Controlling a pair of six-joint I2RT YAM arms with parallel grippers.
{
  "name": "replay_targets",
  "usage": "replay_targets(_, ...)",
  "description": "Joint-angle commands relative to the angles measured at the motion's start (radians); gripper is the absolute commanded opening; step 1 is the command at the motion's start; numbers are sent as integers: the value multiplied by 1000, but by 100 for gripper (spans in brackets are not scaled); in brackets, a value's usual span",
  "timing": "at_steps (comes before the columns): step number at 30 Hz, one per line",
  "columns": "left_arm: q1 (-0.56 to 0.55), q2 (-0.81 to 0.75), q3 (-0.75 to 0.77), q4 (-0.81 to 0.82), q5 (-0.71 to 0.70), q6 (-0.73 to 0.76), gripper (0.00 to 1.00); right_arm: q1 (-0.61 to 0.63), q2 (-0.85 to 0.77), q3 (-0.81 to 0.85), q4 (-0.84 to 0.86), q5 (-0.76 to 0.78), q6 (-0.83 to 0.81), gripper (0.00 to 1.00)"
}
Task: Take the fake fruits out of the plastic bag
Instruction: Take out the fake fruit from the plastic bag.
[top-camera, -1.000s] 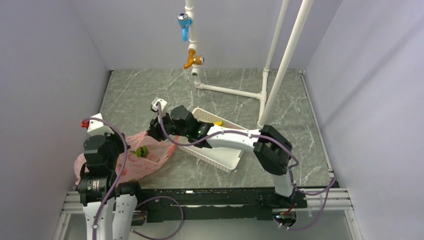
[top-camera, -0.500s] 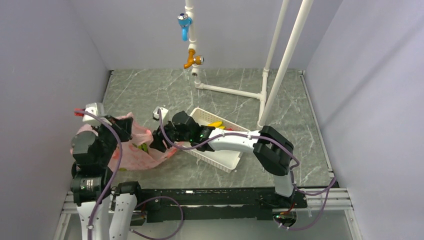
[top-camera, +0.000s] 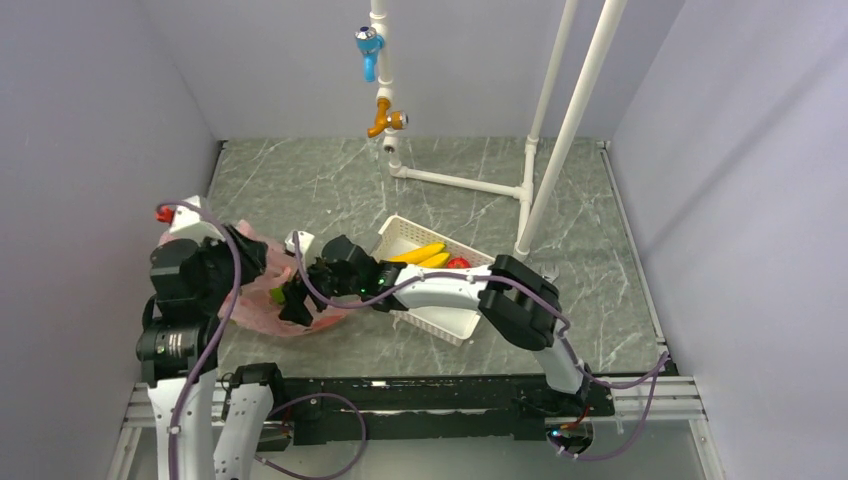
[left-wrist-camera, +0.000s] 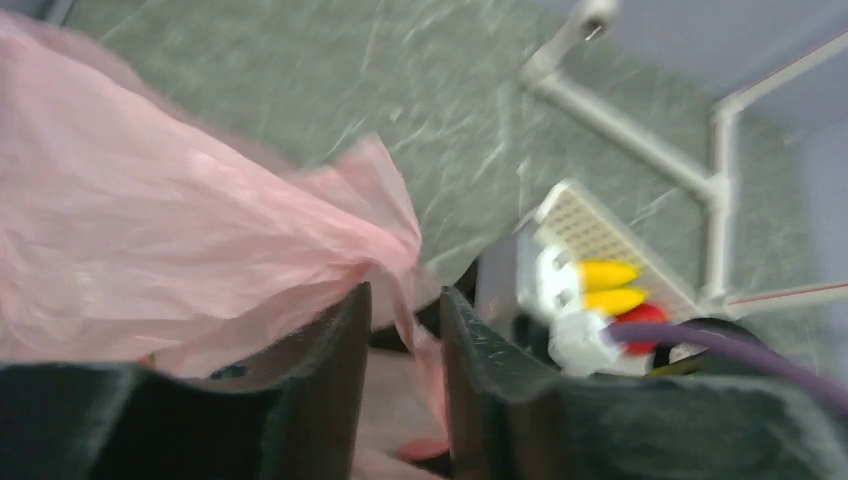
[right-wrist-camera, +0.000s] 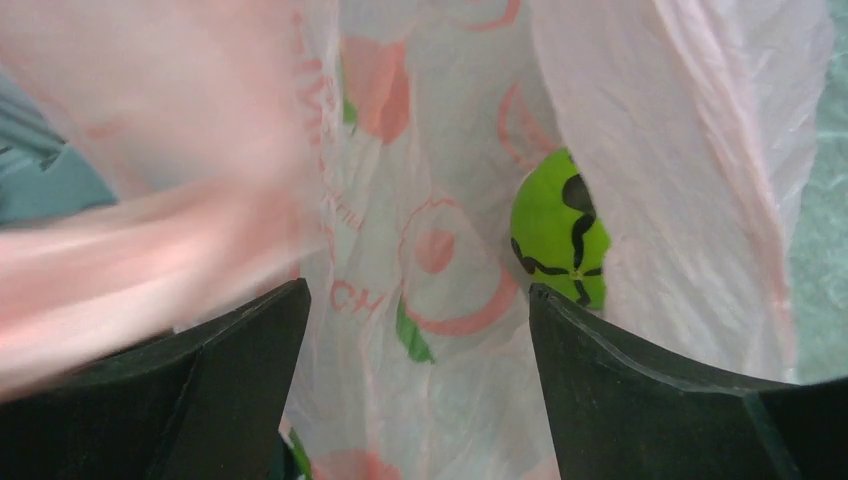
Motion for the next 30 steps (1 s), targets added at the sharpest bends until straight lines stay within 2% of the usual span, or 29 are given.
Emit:
replay_targets(1,-1,-20,-61,-180,-113,28,55,4,93,116,-6,41,16,87)
replay_targets(4,-1,-81,-72,-201,-113,28,85,4,118,116,28,46,39,93)
replay_targets(6,-1,-97,-51,-244,-127,32,98,-4,127,124,38,26,58,94)
replay_targets(9,-1,-99,-21,-312,-171,33,99,-13,143,124,69,-16,97,94)
replay_targets(14,-1,-47,-1,-426,-447,-55,99,-16,115,71,119,-10,129,94)
replay_targets(18,-1,-14,-5,-375,-445,-55,98,-16,101,57,136,15,124,94)
replay_targets(20,-1,-17,-22,-306,-427,-26,88,-16,118,85,114,53,127,94)
replay_targets(21,-1,-21,-36,-277,-423,-14,77,-16,129,105,100,81,129,94)
replay_targets(23,-2,-21,-48,-255,-413,13,46,-15,157,142,82,144,130,93)
replay_targets(24,-2,-21,-59,-244,-413,27,36,-12,178,181,53,175,130,92)
replay_targets(28,-1,3,-66,-234,-390,54,11,1,242,298,-39,303,115,90)
replay_targets(30,-1,15,-59,-242,-391,59,3,9,281,367,-81,344,94,89)
